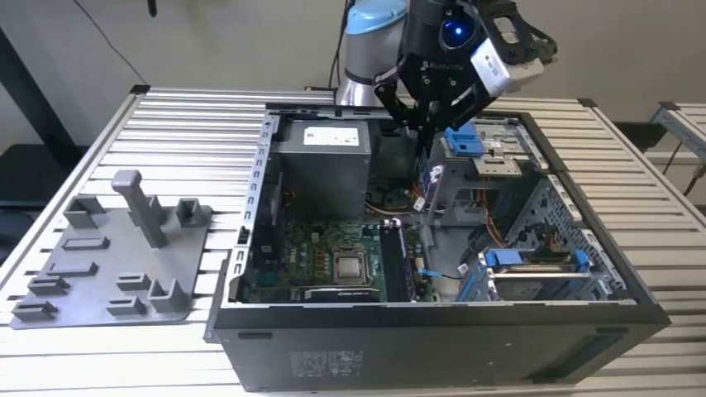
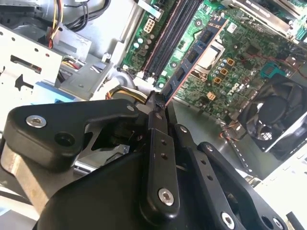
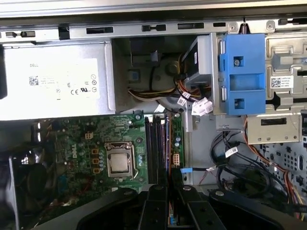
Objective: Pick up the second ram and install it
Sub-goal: 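Insert the second ram into the second slot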
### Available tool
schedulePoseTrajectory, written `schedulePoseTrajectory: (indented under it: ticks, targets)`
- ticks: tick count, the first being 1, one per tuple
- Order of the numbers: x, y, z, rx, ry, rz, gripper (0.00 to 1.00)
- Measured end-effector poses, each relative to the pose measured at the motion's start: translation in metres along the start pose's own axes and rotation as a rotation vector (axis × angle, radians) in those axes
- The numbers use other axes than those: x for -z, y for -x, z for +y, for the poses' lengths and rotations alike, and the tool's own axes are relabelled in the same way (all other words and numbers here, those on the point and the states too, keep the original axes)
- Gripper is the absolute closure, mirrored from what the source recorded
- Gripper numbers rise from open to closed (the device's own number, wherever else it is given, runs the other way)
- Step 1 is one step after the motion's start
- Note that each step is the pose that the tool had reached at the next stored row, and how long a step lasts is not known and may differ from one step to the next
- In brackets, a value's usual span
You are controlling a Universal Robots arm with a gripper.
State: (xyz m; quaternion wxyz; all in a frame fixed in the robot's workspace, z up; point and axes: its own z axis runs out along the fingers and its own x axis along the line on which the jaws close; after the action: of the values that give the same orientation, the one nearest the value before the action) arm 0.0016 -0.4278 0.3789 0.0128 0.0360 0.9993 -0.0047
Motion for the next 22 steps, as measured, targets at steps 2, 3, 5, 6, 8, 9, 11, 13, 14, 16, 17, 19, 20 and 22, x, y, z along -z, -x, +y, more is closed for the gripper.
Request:
schedulePoseTrajectory:
  ticks: [2,3,5,6,8,9,11,13,14,16,17,19,20,22]
  targets:
    - [-0.0009,0.0006,0.0000,0.016,-0.0010,0.0030,0.86]
    - [-0.0014,0.0012,0.0001,0.023,-0.0011,0.0047,0.86]
    - [-0.0026,0.0024,0.0001,0.032,-0.0012,0.0084,0.86]
    - [-0.0034,0.0028,0.0002,0.032,-0.0013,0.0108,0.86]
    - [-0.0053,0.0035,0.0003,0.032,-0.0018,0.0195,0.86]
    - [-0.0062,0.0038,0.0003,0.032,-0.0020,0.0241,0.86]
    - [-0.0077,0.0044,0.0004,0.032,-0.0025,0.0315,0.86]
    - [-0.0081,0.0046,0.0004,0.032,-0.0028,0.0331,0.86]
    - [-0.0082,0.0046,0.0004,0.032,-0.0028,0.0331,0.86]
    - [-0.0084,0.0046,0.0004,0.032,-0.0026,0.0332,0.86]
    - [-0.0089,0.0046,0.0004,0.032,-0.0026,0.0332,0.86]
    - [-0.0092,0.0046,0.0004,0.032,-0.0026,0.0332,0.86]
    - [-0.0094,0.0046,0.0004,0.032,-0.0026,0.0331,0.86]
    - [-0.0098,0.0046,0.0004,0.032,-0.0026,0.0331,0.86]
